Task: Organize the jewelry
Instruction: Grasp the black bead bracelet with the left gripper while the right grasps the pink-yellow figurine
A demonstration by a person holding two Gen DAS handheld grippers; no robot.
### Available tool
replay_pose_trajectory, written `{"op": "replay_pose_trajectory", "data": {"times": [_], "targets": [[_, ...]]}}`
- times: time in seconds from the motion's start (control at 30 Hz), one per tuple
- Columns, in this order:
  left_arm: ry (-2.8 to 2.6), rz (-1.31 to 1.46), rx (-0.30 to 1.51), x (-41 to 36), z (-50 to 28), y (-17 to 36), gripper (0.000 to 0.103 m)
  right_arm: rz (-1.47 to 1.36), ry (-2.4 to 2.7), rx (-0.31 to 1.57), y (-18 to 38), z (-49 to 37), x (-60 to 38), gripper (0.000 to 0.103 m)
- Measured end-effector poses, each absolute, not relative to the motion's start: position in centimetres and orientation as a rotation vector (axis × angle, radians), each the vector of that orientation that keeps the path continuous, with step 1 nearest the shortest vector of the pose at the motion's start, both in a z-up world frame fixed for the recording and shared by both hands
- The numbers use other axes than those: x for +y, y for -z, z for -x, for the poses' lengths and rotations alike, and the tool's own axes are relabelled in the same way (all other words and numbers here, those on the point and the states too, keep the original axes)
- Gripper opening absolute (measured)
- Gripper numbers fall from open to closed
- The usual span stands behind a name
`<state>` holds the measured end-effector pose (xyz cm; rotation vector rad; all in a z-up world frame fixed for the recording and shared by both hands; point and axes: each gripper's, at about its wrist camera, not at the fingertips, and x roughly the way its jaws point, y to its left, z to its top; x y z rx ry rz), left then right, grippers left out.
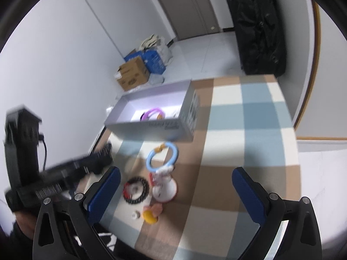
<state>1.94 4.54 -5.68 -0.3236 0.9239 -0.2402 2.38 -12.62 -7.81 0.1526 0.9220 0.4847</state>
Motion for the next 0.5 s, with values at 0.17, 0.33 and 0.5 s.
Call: {"op": "replay_pose_trajectory", "data": {"times": [0.17, 0.33, 0.5], "targets": [[0.236, 0.375, 0.888, 5.4, -2.1, 5.0, 0.044, -0.117, -0.531, 1.003, 9.5, -1.7, -11.2, 0.085], [0.248, 0.41, 0.871, 6.4, -2.2, 4.5, 0.044, -0.087, -0.576, 1.092, 11.3, -1.2, -9.8, 0.072], [0.253, 0.435, 0.855, 6.9, -2.1, 4.2, 0.044, -0.059, -0.601, 1.144, 12.7, -0.6, -8.6, 0.061]]}}
